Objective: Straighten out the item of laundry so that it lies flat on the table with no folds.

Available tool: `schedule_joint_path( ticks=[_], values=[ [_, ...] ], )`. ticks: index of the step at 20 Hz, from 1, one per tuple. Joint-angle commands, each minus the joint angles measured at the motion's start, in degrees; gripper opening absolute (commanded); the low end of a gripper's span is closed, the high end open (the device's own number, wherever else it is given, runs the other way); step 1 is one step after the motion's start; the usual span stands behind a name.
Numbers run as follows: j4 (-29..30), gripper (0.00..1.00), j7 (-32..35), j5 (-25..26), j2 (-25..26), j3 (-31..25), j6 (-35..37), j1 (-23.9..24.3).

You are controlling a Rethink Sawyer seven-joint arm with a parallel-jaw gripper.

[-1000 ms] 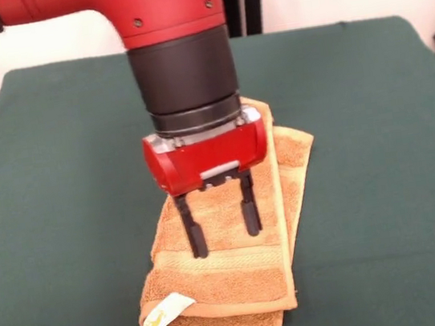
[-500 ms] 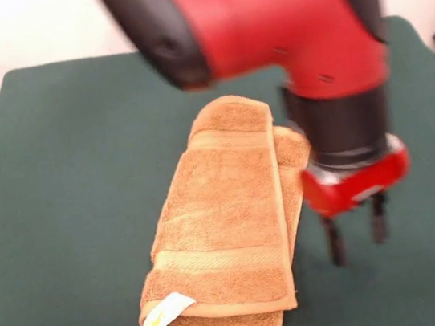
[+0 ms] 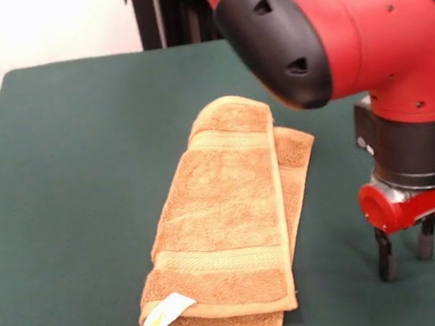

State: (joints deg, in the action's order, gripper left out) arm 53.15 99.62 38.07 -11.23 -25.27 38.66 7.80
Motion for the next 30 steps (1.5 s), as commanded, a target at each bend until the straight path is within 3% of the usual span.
schedule_joint_path(
  ticks=[1,8,20,30],
  values=[
    [-0.6,1.00,18.3,1.2,5.6,9.7,-0.3,-2.6],
    [1.9,1.00,14.2,-1.3,3.5,10.8,-3.7,-1.6],
    [7.8,1.00,3.3,-4.1,-3.2,10.6,-0.6,1.7],
    [5.0,1.00,2.6,-3.1,-0.9,11.5,-2.1,1.2]
  ],
)
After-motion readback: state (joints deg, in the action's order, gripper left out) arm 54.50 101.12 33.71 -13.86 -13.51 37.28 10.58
